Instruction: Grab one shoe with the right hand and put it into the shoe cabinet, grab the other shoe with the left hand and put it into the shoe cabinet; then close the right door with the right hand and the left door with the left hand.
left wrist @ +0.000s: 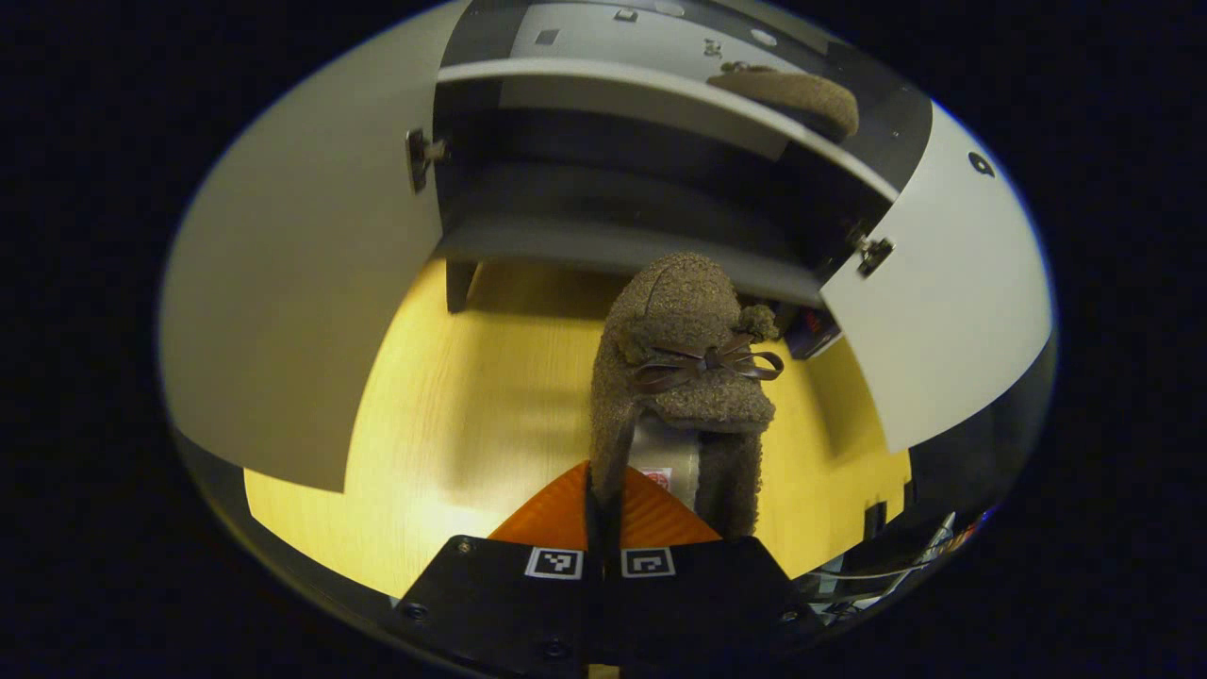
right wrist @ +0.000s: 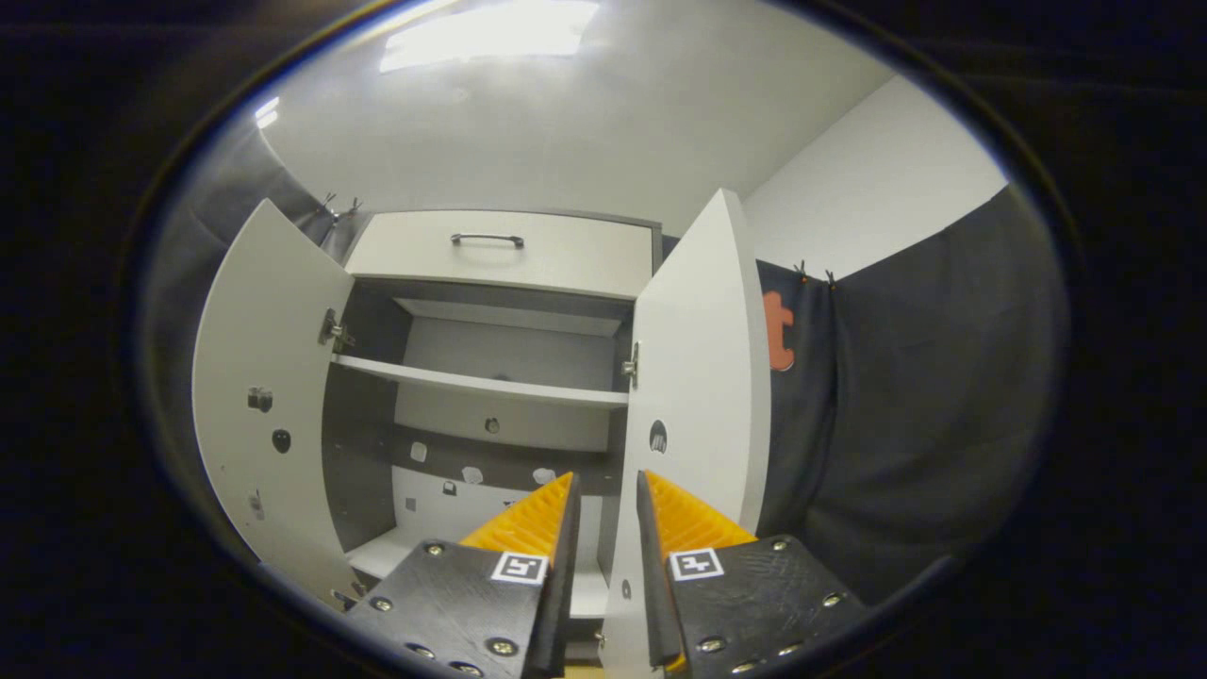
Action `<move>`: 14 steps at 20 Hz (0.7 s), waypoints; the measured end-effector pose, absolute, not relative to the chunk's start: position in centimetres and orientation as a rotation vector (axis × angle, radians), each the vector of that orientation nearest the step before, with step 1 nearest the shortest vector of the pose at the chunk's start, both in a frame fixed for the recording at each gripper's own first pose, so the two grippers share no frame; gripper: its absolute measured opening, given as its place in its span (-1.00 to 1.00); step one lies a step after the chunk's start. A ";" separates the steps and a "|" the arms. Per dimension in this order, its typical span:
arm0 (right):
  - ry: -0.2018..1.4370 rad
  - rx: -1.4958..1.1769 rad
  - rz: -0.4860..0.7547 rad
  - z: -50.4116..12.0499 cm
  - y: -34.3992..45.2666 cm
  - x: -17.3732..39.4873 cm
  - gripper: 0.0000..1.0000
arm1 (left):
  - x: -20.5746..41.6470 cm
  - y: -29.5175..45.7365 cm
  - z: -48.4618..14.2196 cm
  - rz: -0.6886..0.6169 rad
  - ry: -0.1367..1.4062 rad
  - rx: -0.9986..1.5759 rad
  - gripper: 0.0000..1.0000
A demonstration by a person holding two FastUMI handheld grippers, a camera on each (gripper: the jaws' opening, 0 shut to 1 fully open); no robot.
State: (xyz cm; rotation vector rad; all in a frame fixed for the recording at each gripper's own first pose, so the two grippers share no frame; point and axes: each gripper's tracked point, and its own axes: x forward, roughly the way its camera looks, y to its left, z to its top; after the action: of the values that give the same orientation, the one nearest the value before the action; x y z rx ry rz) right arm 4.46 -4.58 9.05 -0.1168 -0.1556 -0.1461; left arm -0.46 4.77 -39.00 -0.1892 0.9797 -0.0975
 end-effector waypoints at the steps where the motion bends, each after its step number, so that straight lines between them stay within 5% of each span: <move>1: -0.154 -0.114 -0.146 9.0 -4.7 4.4 -0.34 | 0.2 5.4 -37.5 -0.105 0.940 -0.192 -0.99; 14: -0.156 -0.111 -0.203 8.7 -6.8 1.0 -0.35 | 16.0 6.2 -24.1 -0.130 0.583 -0.256 -0.99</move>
State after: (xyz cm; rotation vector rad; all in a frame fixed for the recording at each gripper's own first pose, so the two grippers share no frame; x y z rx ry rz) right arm 1.05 -6.84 8.71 -0.1111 -0.1563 -0.2034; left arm 15.97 6.18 -24.11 -0.2555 0.5827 -0.1301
